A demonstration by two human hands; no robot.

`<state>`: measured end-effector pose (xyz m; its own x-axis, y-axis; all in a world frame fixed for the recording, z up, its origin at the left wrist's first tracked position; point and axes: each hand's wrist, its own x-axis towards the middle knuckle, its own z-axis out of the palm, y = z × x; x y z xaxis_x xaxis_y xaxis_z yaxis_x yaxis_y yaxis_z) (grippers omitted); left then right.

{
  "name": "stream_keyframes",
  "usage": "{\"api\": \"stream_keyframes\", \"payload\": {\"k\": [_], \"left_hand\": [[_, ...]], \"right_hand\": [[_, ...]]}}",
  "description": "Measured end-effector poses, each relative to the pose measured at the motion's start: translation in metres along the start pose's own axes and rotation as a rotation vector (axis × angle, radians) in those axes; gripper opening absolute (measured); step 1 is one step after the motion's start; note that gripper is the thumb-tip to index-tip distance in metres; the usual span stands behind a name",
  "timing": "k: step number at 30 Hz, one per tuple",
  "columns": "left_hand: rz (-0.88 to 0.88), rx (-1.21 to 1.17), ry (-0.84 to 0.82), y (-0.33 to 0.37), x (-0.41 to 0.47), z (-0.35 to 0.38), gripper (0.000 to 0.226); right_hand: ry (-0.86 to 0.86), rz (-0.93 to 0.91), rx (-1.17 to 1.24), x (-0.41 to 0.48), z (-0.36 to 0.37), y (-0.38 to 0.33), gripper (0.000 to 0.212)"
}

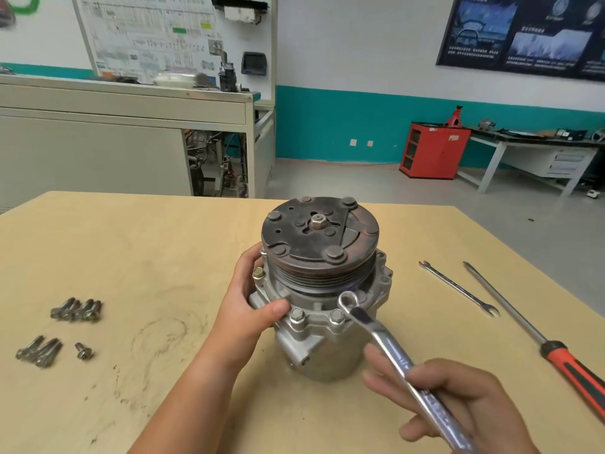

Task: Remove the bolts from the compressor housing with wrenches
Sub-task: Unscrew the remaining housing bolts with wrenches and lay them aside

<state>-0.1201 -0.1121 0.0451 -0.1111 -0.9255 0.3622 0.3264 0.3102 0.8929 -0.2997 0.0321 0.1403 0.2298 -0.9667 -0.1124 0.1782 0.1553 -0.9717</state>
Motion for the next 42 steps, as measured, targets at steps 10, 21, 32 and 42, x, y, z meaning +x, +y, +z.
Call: {"api": "stream_keyframes", "payload": {"k": [10,21,32,42], "left_hand": [[0.01,-0.005,0.008,0.0,-0.001,0.001,0.107],[0.045,-0.004,0.003,-0.002,-0.001,-0.001,0.098],[0.034,-0.023,0.006,-0.001,-0.002,0.0,0.102],[0.021,-0.025,-0.043,-0.001,-0.002,-0.002,0.091]], "right_hand": [[-0.096,-0.009,-0.036,0.01,0.005,-0.008,0.027],[0.317,-0.476,-0.334,0.095,-0.046,-0.037,0.034],[-0.152,-0.61,0.609,0.048,-0.082,0.011,0.048],[0.081,-0.617,0.255,0.007,-0.053,0.034,0.028]]}}
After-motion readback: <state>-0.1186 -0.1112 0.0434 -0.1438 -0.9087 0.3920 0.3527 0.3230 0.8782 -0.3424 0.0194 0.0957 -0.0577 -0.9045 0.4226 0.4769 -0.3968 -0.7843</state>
